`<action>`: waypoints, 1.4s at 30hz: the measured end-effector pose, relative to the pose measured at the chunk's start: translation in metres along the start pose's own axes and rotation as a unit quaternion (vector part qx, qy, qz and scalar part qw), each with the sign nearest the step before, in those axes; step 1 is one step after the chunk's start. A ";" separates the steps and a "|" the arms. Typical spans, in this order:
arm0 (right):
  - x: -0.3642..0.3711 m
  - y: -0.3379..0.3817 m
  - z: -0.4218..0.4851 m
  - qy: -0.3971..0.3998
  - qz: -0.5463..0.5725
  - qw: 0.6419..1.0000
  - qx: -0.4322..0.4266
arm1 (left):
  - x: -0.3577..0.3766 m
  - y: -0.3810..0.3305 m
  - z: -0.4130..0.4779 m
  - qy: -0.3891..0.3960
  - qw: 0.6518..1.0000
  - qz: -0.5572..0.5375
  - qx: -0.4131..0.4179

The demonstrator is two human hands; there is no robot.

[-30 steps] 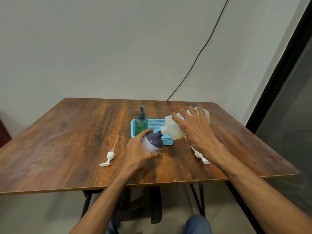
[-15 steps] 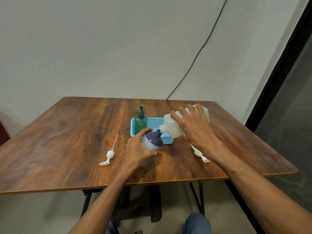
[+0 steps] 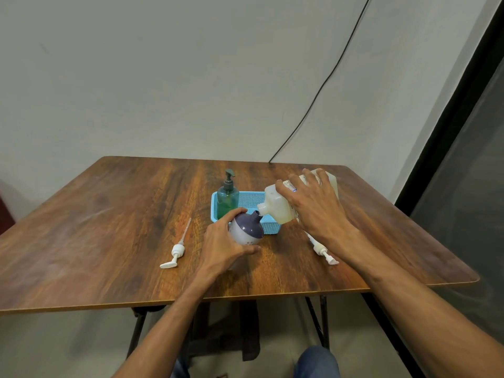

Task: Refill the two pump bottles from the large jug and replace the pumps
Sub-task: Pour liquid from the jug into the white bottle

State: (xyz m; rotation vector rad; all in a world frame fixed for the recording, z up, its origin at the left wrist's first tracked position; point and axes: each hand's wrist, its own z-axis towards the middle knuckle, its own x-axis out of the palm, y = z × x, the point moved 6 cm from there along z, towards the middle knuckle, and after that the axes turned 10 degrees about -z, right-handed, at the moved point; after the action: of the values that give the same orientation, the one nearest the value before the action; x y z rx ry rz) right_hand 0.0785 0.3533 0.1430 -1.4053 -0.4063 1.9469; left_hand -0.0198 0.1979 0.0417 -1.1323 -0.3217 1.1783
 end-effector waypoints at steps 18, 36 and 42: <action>-0.005 0.002 0.003 -0.002 -0.027 1.000 -0.012 | -0.001 -0.002 -0.002 -0.001 1.000 -0.018 -0.005; -0.006 0.001 0.002 -0.003 -0.030 0.999 -0.013 | 0.004 0.002 0.002 0.004 1.000 -0.014 0.004; -0.007 0.000 0.003 0.004 -0.037 0.999 -0.012 | 0.004 0.002 0.001 0.002 1.000 -0.008 0.002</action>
State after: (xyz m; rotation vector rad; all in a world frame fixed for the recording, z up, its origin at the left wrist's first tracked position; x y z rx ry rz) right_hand 0.0771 0.3486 0.1486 -1.3932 -0.4722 1.8832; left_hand -0.0199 0.2014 0.0397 -1.1277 -0.3248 1.1612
